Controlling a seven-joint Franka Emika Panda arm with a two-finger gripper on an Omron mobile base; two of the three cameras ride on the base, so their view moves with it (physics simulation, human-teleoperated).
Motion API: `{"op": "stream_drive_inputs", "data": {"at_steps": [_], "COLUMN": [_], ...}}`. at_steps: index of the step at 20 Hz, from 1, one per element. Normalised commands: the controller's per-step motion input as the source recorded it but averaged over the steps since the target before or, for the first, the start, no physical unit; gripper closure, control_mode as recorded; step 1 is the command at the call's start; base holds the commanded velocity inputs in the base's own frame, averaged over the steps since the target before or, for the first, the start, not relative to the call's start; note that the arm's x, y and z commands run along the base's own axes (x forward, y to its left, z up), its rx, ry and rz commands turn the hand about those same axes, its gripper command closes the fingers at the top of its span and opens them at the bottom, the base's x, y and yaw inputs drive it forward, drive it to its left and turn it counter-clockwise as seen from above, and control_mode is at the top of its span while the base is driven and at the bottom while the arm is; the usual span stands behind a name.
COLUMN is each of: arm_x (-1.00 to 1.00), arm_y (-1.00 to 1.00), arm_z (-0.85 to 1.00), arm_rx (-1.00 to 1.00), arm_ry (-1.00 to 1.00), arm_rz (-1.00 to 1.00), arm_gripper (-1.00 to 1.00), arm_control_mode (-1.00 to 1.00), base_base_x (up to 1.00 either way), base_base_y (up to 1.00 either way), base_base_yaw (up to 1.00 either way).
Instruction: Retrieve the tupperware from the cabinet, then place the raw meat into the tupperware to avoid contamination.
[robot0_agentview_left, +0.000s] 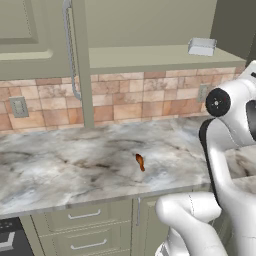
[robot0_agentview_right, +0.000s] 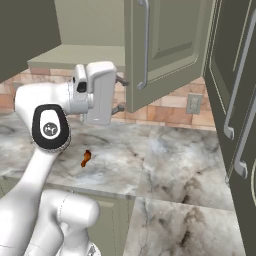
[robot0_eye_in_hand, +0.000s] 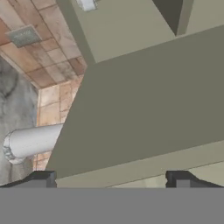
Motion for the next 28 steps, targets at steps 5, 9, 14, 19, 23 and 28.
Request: {"op": "stream_drive_inputs", "data": {"at_steps": [5,9,14,19,23,28], "arm_x": [0.13,0.07,0.00,0.15,0.46,0.62], "arm_y": [-0.03,0.15,0.21,0.02,0.03,0.01], "arm_z": [-0.13,-0.01,0.00,0.01,-0.01,-0.04], "arm_rx": [-0.06,-0.05,-0.06,-0.05,-0.09,-0.08], "arm_ry": [0.00,-0.03,-0.08,-0.03,0.00,0.00], "arm_rz": [-0.10,0.00,0.00,-0.09,-0.17,-0.18], "arm_gripper": [-1.00,-1.00,-1.00,-1.00,-1.00,-1.00], "arm_control_mode": [-1.00,-1.00,-1.00,-1.00,-1.00,-1.00], "base_base_x": [0.00,0.00,0.00,0.00,0.00,0.00], "base_base_y": [0.00,0.00,0.00,0.00,0.00,0.00], "base_base_yaw": [0.00,0.00,0.00,0.00,0.00,0.00]}}
